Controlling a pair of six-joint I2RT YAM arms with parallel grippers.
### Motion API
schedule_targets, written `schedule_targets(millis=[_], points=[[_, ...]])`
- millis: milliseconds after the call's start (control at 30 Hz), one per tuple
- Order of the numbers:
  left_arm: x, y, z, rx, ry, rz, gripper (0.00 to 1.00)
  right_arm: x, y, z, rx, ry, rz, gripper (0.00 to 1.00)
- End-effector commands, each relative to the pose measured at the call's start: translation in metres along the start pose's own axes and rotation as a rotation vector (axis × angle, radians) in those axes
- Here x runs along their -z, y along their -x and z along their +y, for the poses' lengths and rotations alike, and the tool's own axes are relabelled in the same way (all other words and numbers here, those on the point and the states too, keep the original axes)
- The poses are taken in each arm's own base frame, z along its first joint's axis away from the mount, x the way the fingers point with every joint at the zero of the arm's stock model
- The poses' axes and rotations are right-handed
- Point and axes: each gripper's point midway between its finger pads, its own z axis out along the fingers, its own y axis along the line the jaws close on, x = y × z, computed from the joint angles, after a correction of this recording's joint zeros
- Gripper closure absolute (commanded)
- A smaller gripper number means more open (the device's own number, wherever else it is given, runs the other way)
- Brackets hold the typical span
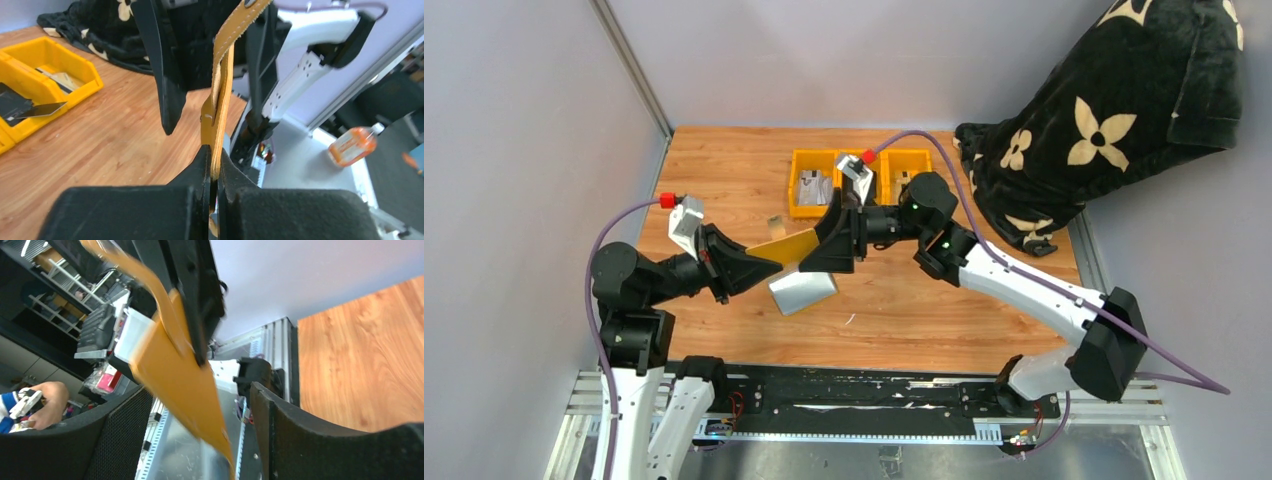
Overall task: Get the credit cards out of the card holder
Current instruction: Open the card holder at the center of the board.
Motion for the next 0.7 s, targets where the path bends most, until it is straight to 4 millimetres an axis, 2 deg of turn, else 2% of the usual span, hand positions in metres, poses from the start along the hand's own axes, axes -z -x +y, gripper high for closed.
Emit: schedule_targets(millis=[0,133,333,433,500,667], points=[[-0.006,0.04,-0.008,0.124,0.001,-0.099,1.0,0.03,-0.001,0.007,0.058,-0.005,-0.074,0.23],[-0.01,0.049,-0.002,0.227,0.018,-0.125,1.0,0.044,-0.017,0.023,0.09,0.038,-0.09,0.24],[-0.013,0.052,0.0,0.326,0.01,-0.134,1.0,0.058,-0.036,0.022,0.1,0.007,-0.091,0.41],[-0.013,0.056,-0.002,0.344,0.011,-0.142,1.0,0.061,-0.038,0.017,0.121,-0.03,-0.099,0.51],[-0.013,0.057,-0.003,0.352,0.009,-0.144,1.0,0.062,-0.036,0.009,0.122,-0.077,-0.112,0.61],[-0.012,0.06,-0.006,0.36,0.006,-0.145,1.0,0.062,-0.027,0.003,0.152,-0.122,-0.14,0.73]])
